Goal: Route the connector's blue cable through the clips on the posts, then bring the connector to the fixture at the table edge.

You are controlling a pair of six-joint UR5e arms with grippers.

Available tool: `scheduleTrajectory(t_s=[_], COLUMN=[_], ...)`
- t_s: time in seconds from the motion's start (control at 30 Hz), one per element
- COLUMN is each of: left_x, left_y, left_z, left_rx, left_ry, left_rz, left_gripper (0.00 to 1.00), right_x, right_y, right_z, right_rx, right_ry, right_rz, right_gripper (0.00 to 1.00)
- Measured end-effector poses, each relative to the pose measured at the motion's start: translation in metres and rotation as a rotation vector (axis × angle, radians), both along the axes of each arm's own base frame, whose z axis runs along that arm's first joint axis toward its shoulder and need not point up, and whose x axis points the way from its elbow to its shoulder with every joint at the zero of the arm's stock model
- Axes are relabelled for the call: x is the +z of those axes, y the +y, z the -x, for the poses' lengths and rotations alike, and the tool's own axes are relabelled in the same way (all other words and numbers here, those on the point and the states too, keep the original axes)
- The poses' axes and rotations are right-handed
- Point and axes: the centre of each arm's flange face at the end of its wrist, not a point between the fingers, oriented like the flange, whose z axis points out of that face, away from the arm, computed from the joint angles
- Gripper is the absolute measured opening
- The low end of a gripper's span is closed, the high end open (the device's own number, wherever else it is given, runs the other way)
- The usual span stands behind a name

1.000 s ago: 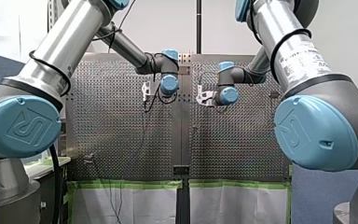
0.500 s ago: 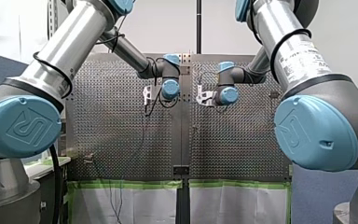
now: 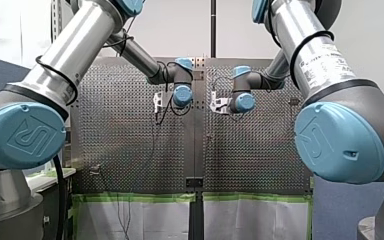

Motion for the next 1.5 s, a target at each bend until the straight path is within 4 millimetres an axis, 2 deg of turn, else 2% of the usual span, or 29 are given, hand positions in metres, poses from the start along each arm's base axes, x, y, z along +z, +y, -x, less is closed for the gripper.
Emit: scheduleTrajectory(t_s=[0.73, 0.77, 0.8, 0.83, 0.87, 0.9, 0.93, 0.97, 1.0, 1.03, 1.07, 1.5], left_x=[0.0073, 0.0073, 0.0073, 0.0073, 0.0073, 0.0073, 0.0073, 0.0073, 0.0074, 0.0074, 0.0073, 0.0074], left_y=[-0.0036, -0.0036, -0.0036, -0.0035, -0.0035, -0.0035, -0.0034, -0.0033, -0.0033, -0.0032, -0.0031, -0.0045], left_z=[-0.0025, -0.0026, -0.0026, -0.0027, -0.0027, -0.0027, -0.0025, -0.0023, -0.0020, -0.0017, -0.0013, 0.0021], left_rx=[0.004, 0.004, 0.004, 0.004, 0.005, 0.005, 0.007, 0.010, 0.013, 0.017, 0.022, 0.039], left_ry=[-0.026, -0.026, -0.026, -0.026, -0.026, -0.026, -0.026, -0.025, -0.025, -0.025, -0.025, -0.027], left_rz=[0.015, 0.015, 0.014, 0.014, 0.012, 0.010, 0.008, 0.006, 0.004, 0.003, 0.002, 0.010], left_gripper=[1.00, 0.94, 0.94, 0.75, 0.60, 0.60, 0.44, 0.19, 0.19, 0.03, 0.00, 0.00], right_x=[-0.0028, -0.0028, -0.0030, -0.0032, -0.0034, -0.0036, -0.0037, -0.0036, -0.0037, -0.0038, -0.0039, -0.0048], right_y=[-0.0001, -0.0001, -0.0002, -0.0002, -0.0002, -0.0002, -0.0002, -0.0002, -0.0003, -0.0003, -0.0003, 0.0000], right_z=[0.0011, 0.0012, 0.0012, 0.0012, 0.0012, 0.0012, 0.0012, 0.0012, 0.0012, 0.0012, 0.0012, 0.0007], right_rx=[-0.004, -0.004, -0.004, -0.004, -0.004, -0.004, -0.004, -0.004, -0.004, -0.004, -0.004, -0.003], right_ry=[0.007, 0.007, 0.007, 0.007, 0.007, 0.007, 0.007, 0.007, 0.007, 0.007, 0.007, 0.009], right_rz=[-0.009, -0.009, -0.009, -0.010, -0.010, -0.010, -0.010, -0.010, -0.010, -0.010, -0.010, -0.011], right_gripper=[0.00, 0.00, 0.00, 0.00, 0.00, 0.00, 0.00, 0.00, 0.00, 0.00, 0.00, 0.00])
